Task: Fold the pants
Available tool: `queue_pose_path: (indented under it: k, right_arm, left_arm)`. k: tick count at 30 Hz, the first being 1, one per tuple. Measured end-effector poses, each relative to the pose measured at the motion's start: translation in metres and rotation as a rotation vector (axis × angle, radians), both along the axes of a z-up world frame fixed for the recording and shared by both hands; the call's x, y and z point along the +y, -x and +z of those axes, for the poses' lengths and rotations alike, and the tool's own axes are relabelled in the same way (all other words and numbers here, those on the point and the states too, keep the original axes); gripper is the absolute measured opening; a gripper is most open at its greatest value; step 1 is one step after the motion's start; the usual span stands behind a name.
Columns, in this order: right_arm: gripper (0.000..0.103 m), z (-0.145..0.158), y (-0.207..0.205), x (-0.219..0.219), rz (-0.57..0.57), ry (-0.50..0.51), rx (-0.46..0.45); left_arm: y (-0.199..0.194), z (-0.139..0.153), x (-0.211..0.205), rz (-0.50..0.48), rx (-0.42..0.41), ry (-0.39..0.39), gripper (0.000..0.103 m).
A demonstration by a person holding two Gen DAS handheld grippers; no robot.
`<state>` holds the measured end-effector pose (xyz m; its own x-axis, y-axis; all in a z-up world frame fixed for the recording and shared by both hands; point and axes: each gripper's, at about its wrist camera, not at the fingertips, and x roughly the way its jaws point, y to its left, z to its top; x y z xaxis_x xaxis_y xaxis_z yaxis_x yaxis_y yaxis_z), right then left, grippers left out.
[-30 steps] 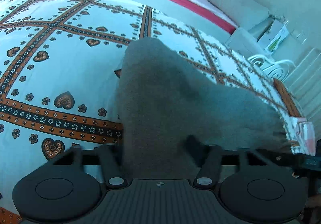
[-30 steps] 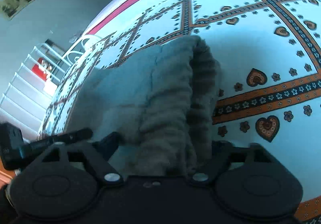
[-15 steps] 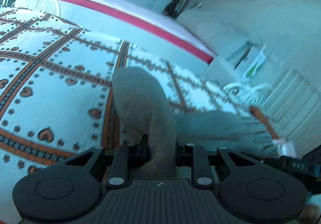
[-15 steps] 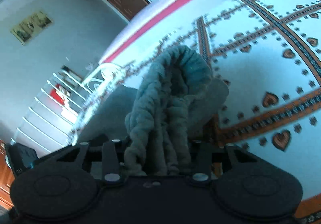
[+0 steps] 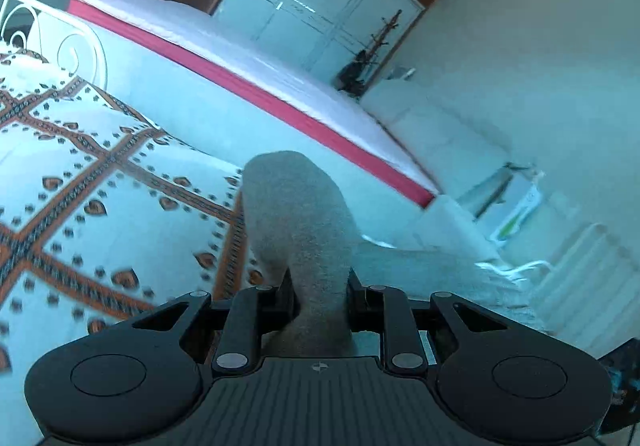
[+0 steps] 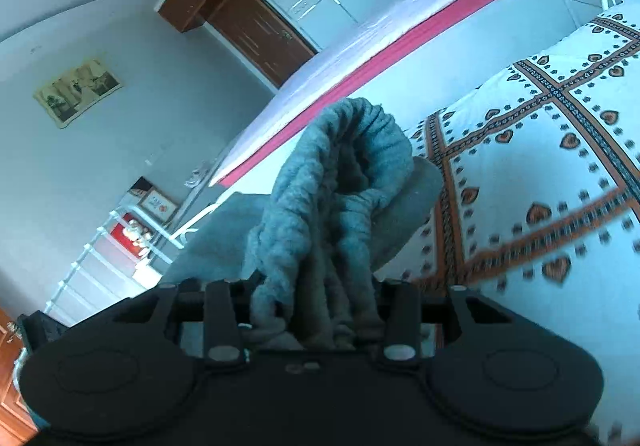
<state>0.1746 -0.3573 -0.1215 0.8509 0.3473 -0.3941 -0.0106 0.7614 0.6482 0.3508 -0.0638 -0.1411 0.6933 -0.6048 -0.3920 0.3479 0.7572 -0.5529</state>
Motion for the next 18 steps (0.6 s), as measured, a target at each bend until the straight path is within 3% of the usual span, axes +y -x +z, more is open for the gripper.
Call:
queue_pose_path:
  k: [6, 9, 11, 13, 15, 18]
  right_arm:
    - [0.036, -0.043, -0.033, 0.011, 0.020, 0.153, 0.105]
    - [0.062, -0.064, -0.024, 0.007, -0.035, 0.192, 0.183]
    - [0.068, -0.062, -0.008, -0.003, -0.104, 0.172, 0.163]
    - [0.067, -0.049, 0.003, -0.009, -0.145, 0.177, 0.127]
    - [0.059, -0.026, 0.011, -0.005, -0.192, 0.270, 0.059]
    - [0.038, 0.000, 0.010, 0.015, -0.146, 0.268, -0.043]
  left_arm:
    - [-0.029, -0.048, -0.026, -0.002, 0.081, -0.181, 0.024]
    - [-0.028, -0.052, -0.029, 0.015, 0.086, -0.273, 0.042]
    - [-0.031, -0.049, -0.022, 0.049, 0.112, -0.261, 0.054]
    - [-0.029, -0.037, -0.011, 0.128, 0.051, -0.267, 0.055]
    - [-0.028, -0.020, -0.008, 0.158, -0.013, -0.235, 0.055]
    - [-0.046, -0.016, -0.018, 0.093, 0.058, -0.121, 0.055]
